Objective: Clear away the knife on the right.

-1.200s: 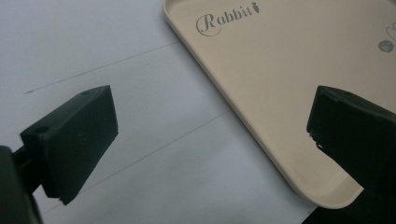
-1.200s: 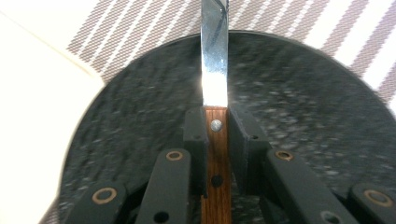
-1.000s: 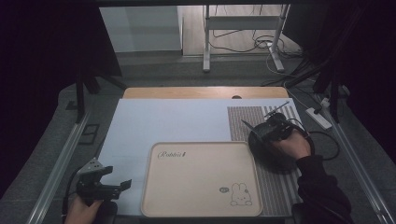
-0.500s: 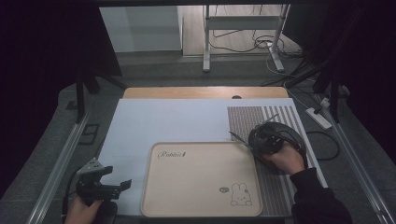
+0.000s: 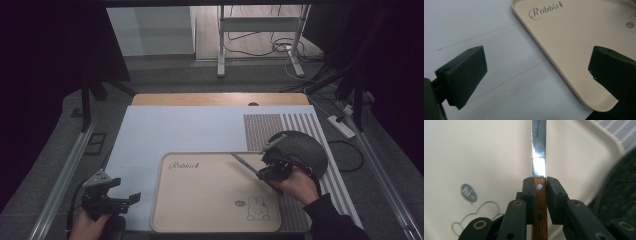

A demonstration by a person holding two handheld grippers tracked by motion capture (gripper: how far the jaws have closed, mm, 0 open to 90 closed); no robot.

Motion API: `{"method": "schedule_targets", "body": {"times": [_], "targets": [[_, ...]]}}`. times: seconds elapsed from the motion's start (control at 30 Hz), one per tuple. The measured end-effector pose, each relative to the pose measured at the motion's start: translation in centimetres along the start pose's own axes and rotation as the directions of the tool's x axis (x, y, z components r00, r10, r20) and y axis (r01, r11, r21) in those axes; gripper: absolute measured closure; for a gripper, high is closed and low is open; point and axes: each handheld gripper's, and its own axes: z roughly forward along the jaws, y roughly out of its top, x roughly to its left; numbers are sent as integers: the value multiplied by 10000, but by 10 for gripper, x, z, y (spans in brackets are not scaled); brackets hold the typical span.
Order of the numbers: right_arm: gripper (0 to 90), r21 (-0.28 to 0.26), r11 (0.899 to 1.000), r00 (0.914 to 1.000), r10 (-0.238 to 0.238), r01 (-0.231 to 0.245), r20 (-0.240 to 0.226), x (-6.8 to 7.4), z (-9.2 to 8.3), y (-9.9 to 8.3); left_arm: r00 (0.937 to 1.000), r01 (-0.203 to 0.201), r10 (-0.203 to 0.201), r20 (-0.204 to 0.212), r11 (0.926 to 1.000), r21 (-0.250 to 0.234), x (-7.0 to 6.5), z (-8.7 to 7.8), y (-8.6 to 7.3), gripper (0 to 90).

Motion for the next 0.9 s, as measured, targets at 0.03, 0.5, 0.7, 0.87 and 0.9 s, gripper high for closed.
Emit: {"method": "schedule_targets", "body": {"times": [0.03, 0.5, 0.7, 0.87, 0.9], "targets": [[773, 6, 10000, 10000, -34, 34, -21, 4, 1, 0, 10000, 2, -2, -3, 10000, 1, 0, 0, 0, 21], [772, 227, 9994, 9996, -265, 268, -131, 34, 19, -4, 10000, -11, 11, -65, 10000, 43, -1, 0, 0, 24], [763, 484, 9982, 9994, -336, 341, -110, 38, 27, -8, 10000, -3, 3, -39, 10000, 49, 0, 0, 0, 24], [647, 236, 9993, 9994, -280, 285, -216, 37, 21, -7, 10000, 3, -3, -42, 10000, 56, 0, 0, 0, 24], [651, 92, 9995, 9994, -294, 296, -191, 38, 18, -5, 10000, 1, 0, -47, 10000, 61, 0, 0, 0, 24]]}}
